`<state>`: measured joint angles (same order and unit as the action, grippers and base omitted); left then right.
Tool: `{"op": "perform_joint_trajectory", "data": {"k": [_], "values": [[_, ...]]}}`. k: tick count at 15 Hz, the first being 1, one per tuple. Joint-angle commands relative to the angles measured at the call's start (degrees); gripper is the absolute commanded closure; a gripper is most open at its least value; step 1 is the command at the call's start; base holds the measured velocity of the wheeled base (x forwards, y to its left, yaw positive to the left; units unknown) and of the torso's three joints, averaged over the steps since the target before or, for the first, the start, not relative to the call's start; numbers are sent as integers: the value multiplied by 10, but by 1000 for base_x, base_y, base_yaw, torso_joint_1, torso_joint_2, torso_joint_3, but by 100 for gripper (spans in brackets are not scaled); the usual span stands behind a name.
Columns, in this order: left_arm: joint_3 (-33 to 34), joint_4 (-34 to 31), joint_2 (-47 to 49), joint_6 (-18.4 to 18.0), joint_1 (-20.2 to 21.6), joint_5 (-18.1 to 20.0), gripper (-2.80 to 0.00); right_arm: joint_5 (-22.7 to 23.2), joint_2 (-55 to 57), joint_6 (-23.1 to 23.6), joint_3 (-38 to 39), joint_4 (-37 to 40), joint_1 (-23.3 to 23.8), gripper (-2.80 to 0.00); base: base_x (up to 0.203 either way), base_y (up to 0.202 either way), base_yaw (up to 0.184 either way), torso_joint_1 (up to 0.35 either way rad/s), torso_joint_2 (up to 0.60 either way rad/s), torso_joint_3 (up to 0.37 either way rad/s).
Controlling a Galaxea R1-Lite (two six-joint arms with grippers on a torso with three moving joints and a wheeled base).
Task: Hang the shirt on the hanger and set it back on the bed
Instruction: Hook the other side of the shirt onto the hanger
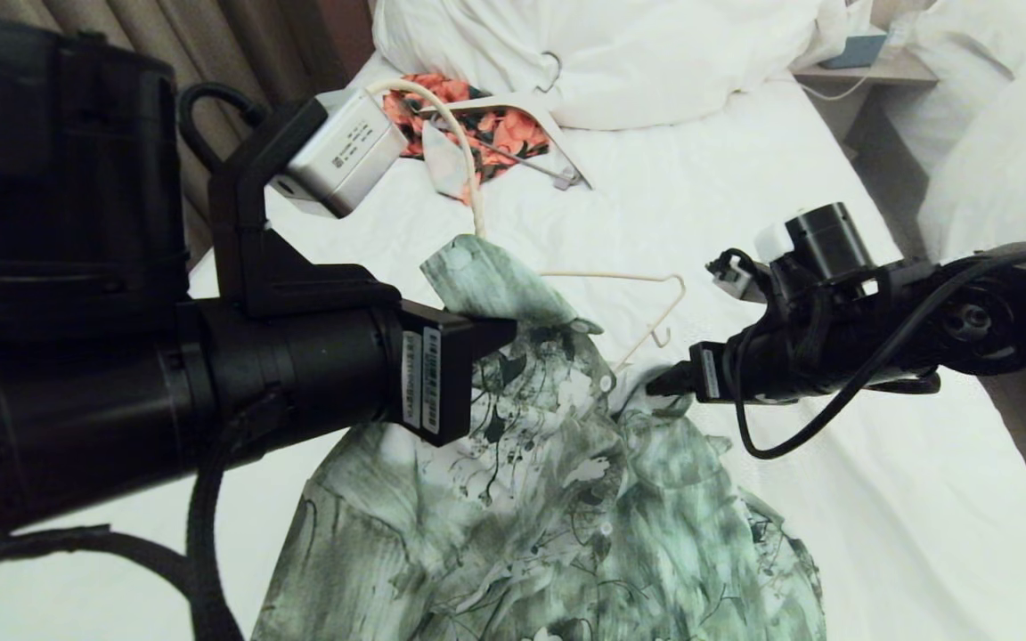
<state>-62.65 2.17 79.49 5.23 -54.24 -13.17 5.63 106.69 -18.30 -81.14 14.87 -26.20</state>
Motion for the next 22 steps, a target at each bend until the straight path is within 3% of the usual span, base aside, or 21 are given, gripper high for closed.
{"op": "perform_joint_trajectory", "data": {"k": [1, 6, 7, 8, 15, 18, 22], "values": [[0, 0, 0, 0, 3, -1, 0, -4, 25, 0, -2, -22, -1, -280, 0, 0, 0, 0, 0, 0], [-1, 0, -1, 0, 5, -1, 0, -19, 55, 3, -14, -54, -5, -280, 0, 0, 0, 0, 0, 0], [-1, 0, -2, 0, 6, -1, 0, -20, 58, 3, -16, -54, -8, -204, 0, 0, 0, 0, 0, 0], [-1, 0, -5, 0, 8, -1, 0, -22, 62, 3, -24, -58, -10, 0, 0, 0, 0, 0, 0, 0], [-2, 0, -6, 0, 10, 0, 0, -42, 83, -6, -41, -105, -33, 0, 0, 0, 0, 0, 0, 0], [-3, 0, -4, 0, 15, 0, 0, -42, 69, -75, -46, -136, -18, 0, 0, 0, 0, 0, 0, 0], [-2, -1, 18, 0, 16, -1, 0, -40, 57, -120, -66, -129, 31, 0, 0, 0, 0, 0, 0, 0]]}}
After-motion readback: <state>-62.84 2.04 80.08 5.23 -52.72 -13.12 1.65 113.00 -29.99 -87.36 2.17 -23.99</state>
